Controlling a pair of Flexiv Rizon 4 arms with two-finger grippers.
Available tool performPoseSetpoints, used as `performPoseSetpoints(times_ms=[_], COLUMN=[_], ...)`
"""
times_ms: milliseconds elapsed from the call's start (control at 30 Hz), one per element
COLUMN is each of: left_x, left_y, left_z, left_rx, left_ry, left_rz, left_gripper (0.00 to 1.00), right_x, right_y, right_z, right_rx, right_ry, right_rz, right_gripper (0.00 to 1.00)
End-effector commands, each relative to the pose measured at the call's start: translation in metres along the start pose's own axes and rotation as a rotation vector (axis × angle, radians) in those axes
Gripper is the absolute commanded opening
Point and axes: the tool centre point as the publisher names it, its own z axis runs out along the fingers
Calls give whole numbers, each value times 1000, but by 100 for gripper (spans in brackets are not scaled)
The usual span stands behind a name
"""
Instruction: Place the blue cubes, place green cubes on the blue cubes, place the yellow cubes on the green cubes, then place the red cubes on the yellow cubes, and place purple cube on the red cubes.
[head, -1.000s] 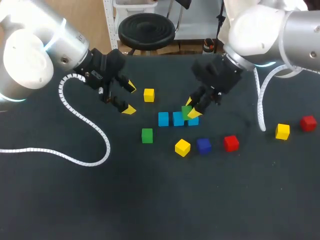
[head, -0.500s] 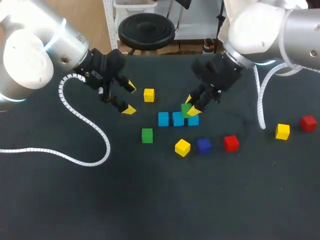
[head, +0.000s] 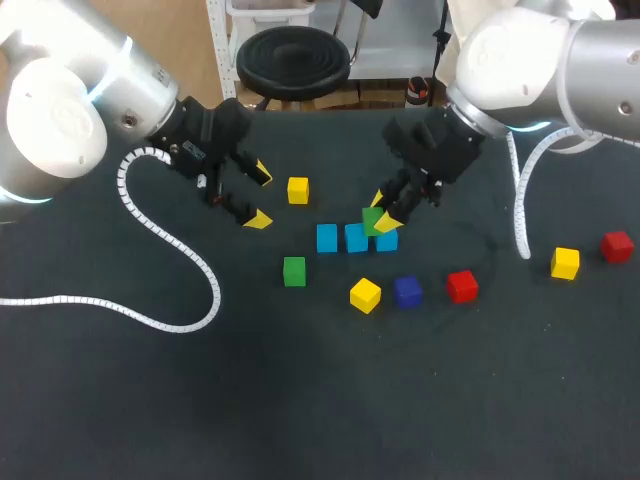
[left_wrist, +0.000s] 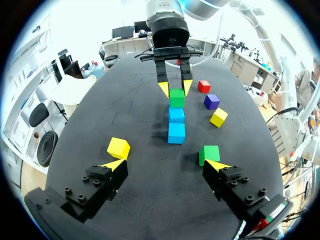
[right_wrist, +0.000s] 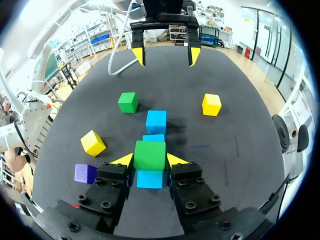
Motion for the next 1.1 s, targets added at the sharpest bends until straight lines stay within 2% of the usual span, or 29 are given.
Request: performPoseSetpoints(times_ms=[33, 1100], left_x=[1, 1], left_y=[1, 1], left_z=[0, 0], left_rx=[2, 2], left_ry=[-1, -1], left_rz=[2, 2], left_gripper=[100, 100], right_x=[0, -3], right_y=[-2, 6], right_z=[1, 1], right_rx=[-4, 7], right_ry=[-1, -4], right_rz=[2, 8], right_gripper=[0, 0])
